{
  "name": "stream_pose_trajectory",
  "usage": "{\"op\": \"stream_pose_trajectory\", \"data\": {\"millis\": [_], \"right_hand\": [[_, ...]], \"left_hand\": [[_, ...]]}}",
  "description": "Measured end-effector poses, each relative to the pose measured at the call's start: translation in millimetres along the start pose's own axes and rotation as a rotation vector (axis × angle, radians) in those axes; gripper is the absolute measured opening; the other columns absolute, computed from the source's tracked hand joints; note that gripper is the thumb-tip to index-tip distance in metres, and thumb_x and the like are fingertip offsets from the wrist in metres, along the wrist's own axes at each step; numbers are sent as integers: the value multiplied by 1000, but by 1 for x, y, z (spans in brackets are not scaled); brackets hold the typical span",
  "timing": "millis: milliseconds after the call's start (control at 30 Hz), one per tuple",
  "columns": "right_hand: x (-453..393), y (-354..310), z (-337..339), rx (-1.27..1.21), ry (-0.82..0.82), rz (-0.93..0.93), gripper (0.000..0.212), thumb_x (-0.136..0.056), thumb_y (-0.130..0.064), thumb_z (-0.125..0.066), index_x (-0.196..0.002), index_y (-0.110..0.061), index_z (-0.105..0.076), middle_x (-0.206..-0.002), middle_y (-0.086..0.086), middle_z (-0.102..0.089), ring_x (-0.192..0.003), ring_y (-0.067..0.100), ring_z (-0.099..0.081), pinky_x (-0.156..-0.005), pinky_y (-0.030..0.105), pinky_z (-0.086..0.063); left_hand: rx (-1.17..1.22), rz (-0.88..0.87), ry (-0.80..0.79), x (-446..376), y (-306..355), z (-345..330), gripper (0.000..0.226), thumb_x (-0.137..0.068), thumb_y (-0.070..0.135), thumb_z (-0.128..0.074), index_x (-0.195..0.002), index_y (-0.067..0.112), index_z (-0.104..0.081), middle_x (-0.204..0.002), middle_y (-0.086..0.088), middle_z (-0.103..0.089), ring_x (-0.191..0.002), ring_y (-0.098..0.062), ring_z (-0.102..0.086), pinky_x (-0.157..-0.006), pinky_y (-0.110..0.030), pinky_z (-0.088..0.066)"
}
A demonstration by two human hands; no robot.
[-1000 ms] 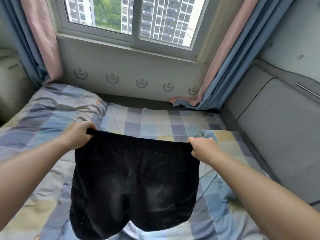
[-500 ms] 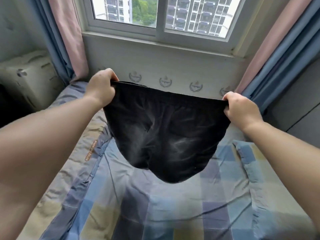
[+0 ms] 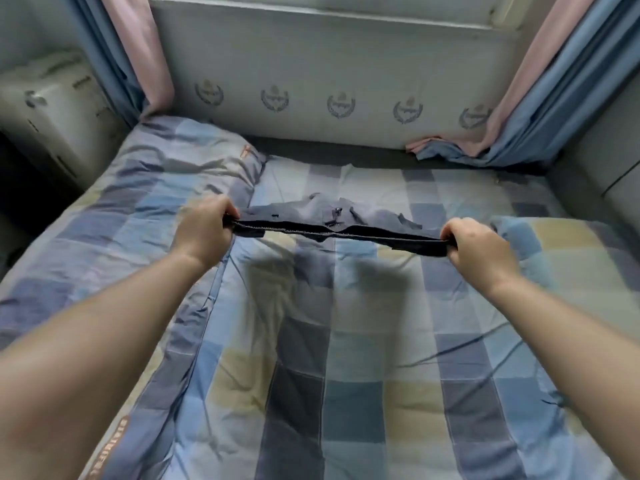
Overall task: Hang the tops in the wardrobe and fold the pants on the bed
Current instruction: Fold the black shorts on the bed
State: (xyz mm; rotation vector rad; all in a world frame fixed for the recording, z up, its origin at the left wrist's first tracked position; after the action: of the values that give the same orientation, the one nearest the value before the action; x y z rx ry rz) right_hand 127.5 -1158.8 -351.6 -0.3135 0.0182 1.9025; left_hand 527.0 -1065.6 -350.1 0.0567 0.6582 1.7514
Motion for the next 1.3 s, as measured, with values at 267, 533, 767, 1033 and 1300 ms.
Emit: {"op": "stream_pose_trajectory", "data": {"millis": [267,533,767,1033,1300], "right_hand": [[240,-21,-215,-15,-291,-224,16,-85,-1,-55,-91,-15,-59,-95,11,-59,-84,35,-54,-63,39,-43],[419,-58,-311,51,-506,-318,17,-85,-3,-54,-97,-14,-58,-100,11,-53,-94,35,-51,-63,38,-39],[490,-71,-332,69,-687,-314,20,-89,-11,-49,-107,-17,-56,-107,8,-52,-100,29,-50,-70,36,-43],[454,-160,-342,-62,-642,-48,59,-86,-7,-51,-143,-18,-40,-149,7,-35,-139,22,-29,-112,41,-23],[366,-331,-405,-432,-728,195,47,-97,-25,-43,-143,-25,-34,-126,6,-50,-112,29,-49,-80,40,-45]], "left_hand": [[-48,31,-380,227,-132,-155,23,-77,-10,-51,-89,8,-61,-100,-13,-62,-98,-33,-55,-79,-44,-47],[-154,-11,-666,397,-206,-221,21,-76,-4,-57,-85,14,-62,-96,-8,-58,-95,-29,-55,-67,-33,-38],[-224,25,-923,458,-220,-237,20,-76,5,-59,-92,17,-59,-101,-8,-54,-100,-29,-53,-84,-38,-45],[-279,170,-920,435,-223,-219,45,-86,40,-63,-125,21,-52,-124,-5,-58,-115,-26,-53,-94,-39,-45],[-20,491,-539,353,-275,-247,43,-90,23,-60,-131,13,-50,-133,-11,-52,-122,-26,-51,-99,-38,-43]]}}
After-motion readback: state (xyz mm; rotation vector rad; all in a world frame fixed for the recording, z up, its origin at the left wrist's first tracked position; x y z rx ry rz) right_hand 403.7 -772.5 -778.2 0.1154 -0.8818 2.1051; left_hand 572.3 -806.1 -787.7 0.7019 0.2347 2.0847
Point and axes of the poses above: each hand's wrist, its own x-axis away from the middle knuckle, its own z-axis out of the back of the hand, y = z × x, the point moved 5 cm from there along -x, towards the middle knuckle
